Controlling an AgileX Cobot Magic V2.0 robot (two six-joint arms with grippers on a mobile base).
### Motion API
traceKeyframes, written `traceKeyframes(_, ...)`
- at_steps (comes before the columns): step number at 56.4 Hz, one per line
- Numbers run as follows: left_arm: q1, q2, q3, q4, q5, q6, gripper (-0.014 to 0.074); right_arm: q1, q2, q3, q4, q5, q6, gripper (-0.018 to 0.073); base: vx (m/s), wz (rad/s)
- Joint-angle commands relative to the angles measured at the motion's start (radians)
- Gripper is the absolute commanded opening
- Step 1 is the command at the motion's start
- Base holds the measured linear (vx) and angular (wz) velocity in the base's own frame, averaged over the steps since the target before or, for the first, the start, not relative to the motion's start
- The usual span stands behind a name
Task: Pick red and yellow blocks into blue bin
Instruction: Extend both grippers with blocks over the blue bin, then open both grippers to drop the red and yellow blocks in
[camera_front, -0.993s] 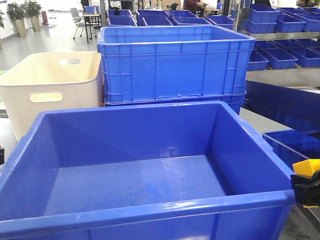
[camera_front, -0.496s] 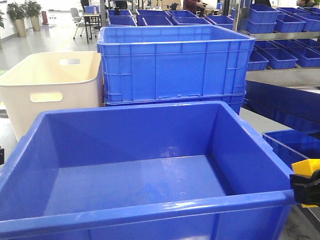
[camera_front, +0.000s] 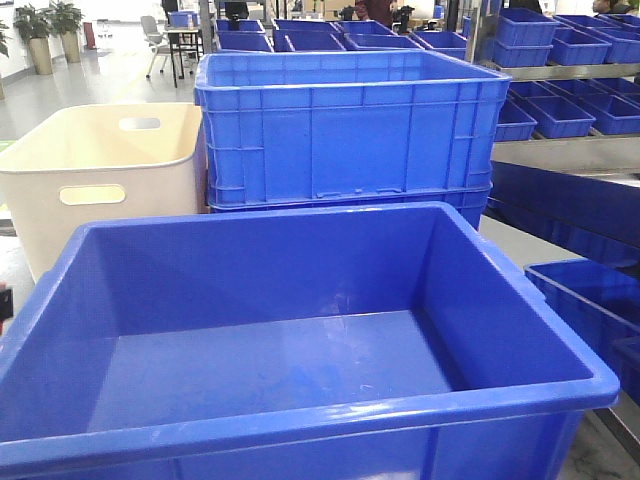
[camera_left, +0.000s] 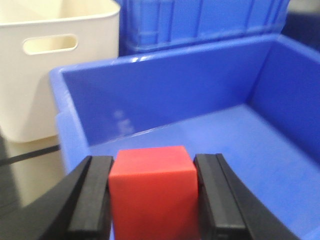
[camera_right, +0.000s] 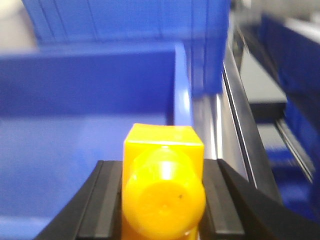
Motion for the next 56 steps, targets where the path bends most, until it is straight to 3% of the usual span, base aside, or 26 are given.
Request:
traceKeyframes(1,-0.007,0.019,-0.037,-0.123,-0.148,0.034,0.0,-0.003,0.048,-0.057,0.1,-0.108,-0.095,-0.001,0.0,0.0)
traceKeyframes(9,-0.008,0.143,-0.113,-0.32,-0.105,0.231,0.0,0.01,0.206,-0.09,0.42,-0.112,-0.361,-0.001,0.0,0.0)
traceKeyframes(13,-0.008,0.216,-0.155,-0.449,-0.069,0.325,0.0,0.043,0.286,-0.111,0.533,-0.126,-0.474,-0.001,0.0,0.0)
traceKeyframes(17,-0.008,0.299,-0.195,-0.57,-0.043,0.415,0.0,0.089,0.368,-0.139,0.59,-0.151,-0.565,-0.001,0.0,0.0)
traceKeyframes(23,-0.008,0.406,-0.234,-0.701,-0.036,0.516,0.0003,0.151,0.492,-0.193,0.59,-0.191,-0.656,-0.0006,0.0,0.0)
traceKeyframes(34,-0.008,0.508,-0.251,-0.78,-0.032,0.604,0.0088,0.165,0.601,-0.242,0.59,-0.19,-0.68,0.0083,0.0,0.0)
traceKeyframes(50,-0.008,0.518,-0.251,-0.781,-0.042,0.608,0.0513,0.165,0.604,-0.242,0.589,-0.211,-0.678,0.0524,0.0,0.0)
traceKeyframes(56,-0.007,0.516,-0.251,-0.781,-0.041,0.64,0.059,0.165,0.604,-0.242,0.589,-0.213,-0.677,0.0631,0.0,0.0)
